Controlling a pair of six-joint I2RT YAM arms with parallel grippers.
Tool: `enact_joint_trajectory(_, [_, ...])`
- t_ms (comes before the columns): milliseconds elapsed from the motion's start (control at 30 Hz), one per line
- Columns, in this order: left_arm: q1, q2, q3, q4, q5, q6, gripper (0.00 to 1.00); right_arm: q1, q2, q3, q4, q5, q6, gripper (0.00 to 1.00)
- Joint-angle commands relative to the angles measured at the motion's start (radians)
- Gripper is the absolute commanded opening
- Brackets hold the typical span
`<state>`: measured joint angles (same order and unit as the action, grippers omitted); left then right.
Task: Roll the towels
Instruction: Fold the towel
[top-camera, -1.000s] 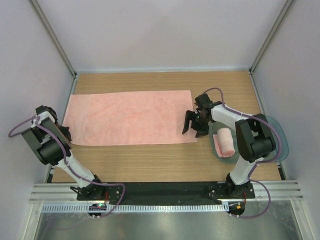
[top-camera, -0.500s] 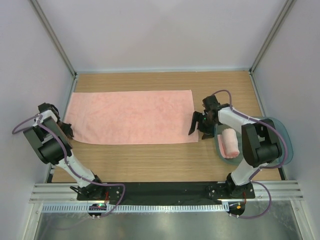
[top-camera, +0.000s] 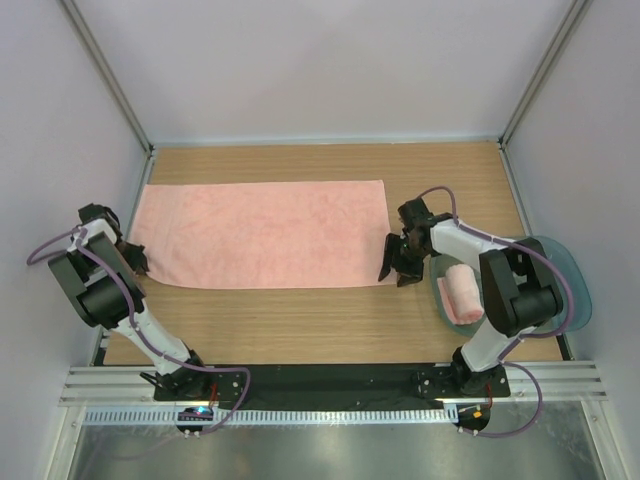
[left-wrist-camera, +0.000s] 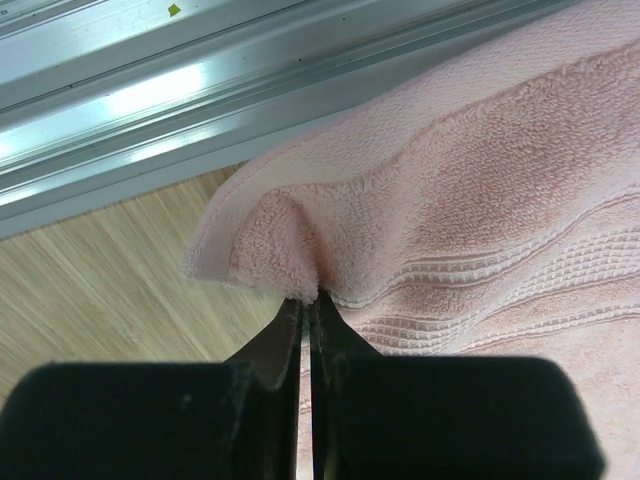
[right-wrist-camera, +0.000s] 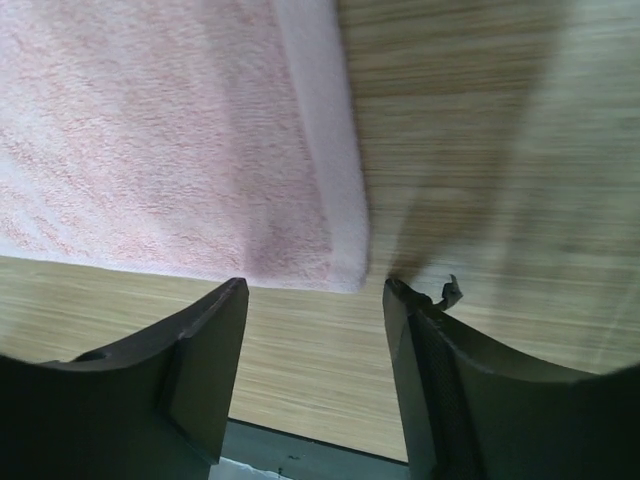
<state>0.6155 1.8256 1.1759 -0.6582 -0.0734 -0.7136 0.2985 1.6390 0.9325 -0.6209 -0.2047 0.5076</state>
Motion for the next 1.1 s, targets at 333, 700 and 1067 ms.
enact_joint_trajectory(333, [-0.017, -0.040, 0.047, 0.071, 0.021, 0.059, 0.00, 0.044, 0.042, 0.051, 0.021, 0.054, 0.011, 0.08])
enact_joint_trajectory(700, [-0.163, -0.186, 0.010, -0.023, 0.176, 0.091, 0.00, -0.047, -0.117, 0.127, -0.132, 0.140, -0.032, 0.01])
enact_joint_trajectory(1067, [-0.168, -0.456, -0.051, -0.190, 0.213, 0.134, 0.00, -0.090, -0.160, 0.218, -0.206, 0.087, -0.029, 0.01])
